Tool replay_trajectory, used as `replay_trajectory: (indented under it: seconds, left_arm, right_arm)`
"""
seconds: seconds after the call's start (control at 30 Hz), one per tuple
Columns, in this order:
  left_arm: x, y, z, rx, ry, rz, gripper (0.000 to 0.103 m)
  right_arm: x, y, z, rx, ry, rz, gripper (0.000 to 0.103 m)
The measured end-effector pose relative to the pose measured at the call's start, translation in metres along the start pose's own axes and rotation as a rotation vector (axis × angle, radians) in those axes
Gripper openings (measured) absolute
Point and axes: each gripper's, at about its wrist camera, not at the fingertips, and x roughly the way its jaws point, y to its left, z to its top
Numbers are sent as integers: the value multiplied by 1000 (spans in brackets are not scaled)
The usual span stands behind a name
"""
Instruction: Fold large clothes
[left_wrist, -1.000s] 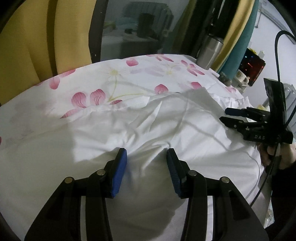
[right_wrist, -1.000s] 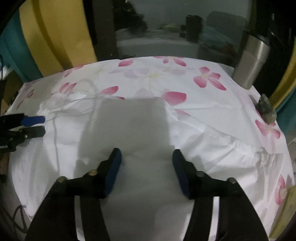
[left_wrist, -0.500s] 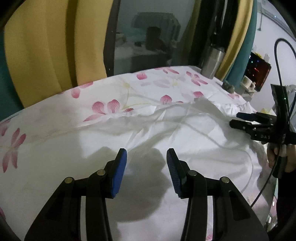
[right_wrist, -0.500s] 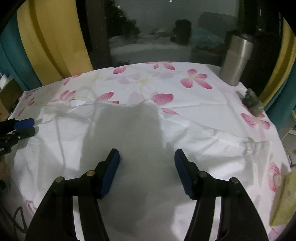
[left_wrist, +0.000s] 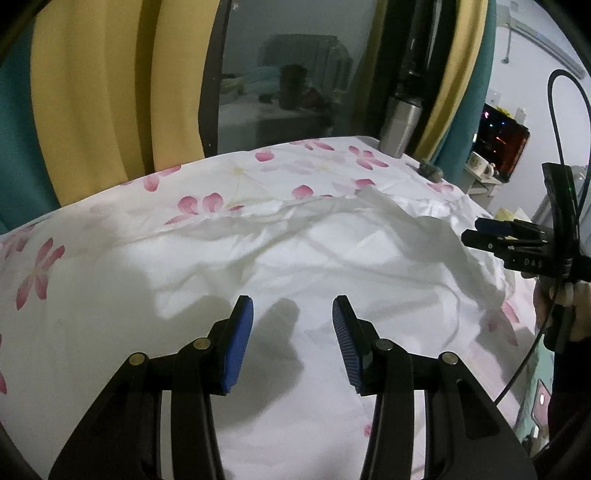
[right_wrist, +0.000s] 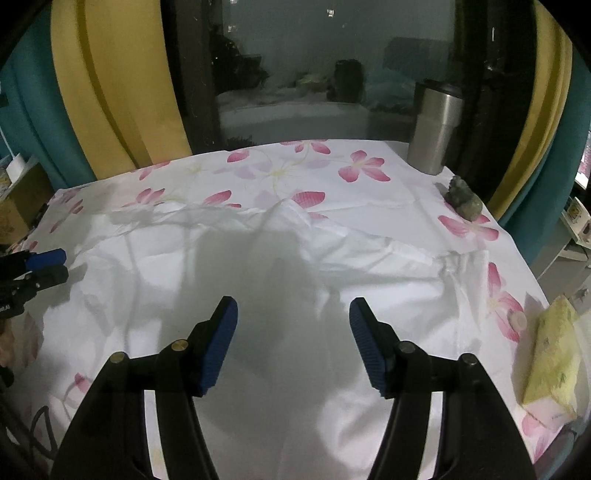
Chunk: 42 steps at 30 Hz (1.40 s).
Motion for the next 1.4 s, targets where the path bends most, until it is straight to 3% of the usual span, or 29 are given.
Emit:
replay_trajectory:
  seconds: [0.37, 0.63, 0.73, 1.03, 1.17, 1.4]
  left_arm:
    - [-18, -14, -24, -14, 4, 8, 47]
    - [-14, -35, -42, -3, 41, -2, 47]
    - [-9, -42, -42, 8, 48, 0, 47]
    - [7, -51, -30, 3, 42, 2, 47]
    - [17, -51, -18, -7, 36, 11, 47]
    - [43, -55, 0, 11, 56, -14, 48]
  right_arm:
    - [-29, -1, -34, 18, -13, -8, 78]
    - [-42, -9, -69, 57, -3, 36, 85]
    - [-43, -14, -82, 60, 13, 49, 93]
    - [-43, -50, -116, 191, 59, 81, 97]
    - [-42, -68, -114, 298, 21, 120, 98]
    - [-23, -81, -92, 390, -17, 107, 100]
